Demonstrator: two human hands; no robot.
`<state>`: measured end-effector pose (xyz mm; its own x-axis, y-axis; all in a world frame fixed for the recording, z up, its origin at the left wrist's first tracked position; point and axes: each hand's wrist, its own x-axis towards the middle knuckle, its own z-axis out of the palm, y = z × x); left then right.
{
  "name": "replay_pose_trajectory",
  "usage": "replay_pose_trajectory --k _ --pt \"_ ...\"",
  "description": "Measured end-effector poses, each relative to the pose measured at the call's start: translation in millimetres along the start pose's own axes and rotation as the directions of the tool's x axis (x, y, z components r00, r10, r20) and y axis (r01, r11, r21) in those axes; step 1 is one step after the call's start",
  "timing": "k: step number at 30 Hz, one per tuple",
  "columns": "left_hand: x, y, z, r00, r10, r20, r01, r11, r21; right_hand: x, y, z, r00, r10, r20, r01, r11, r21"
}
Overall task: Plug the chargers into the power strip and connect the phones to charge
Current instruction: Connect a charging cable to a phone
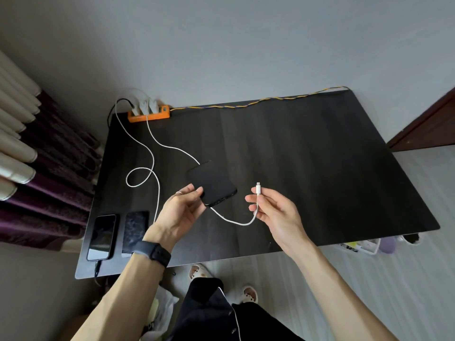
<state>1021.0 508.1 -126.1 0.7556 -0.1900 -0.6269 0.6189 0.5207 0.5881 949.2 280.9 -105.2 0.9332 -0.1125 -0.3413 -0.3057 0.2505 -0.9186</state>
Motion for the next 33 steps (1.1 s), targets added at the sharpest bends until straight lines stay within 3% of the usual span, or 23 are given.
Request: replay_pose_trajectory --k 18,33 --pt "-13 -14 44 1.0 -0.026 -0.004 0.026 0.999 -0.036 -22 3 14 0.996 -0.062 0.068 0.073 0.982 -0.172" --pt "-21 -18 49 1.0 0.02 0.023 -0.02 1.0 0.001 -23 1 13 1.0 0.004 0.006 -0.003 0.985 -0.172"
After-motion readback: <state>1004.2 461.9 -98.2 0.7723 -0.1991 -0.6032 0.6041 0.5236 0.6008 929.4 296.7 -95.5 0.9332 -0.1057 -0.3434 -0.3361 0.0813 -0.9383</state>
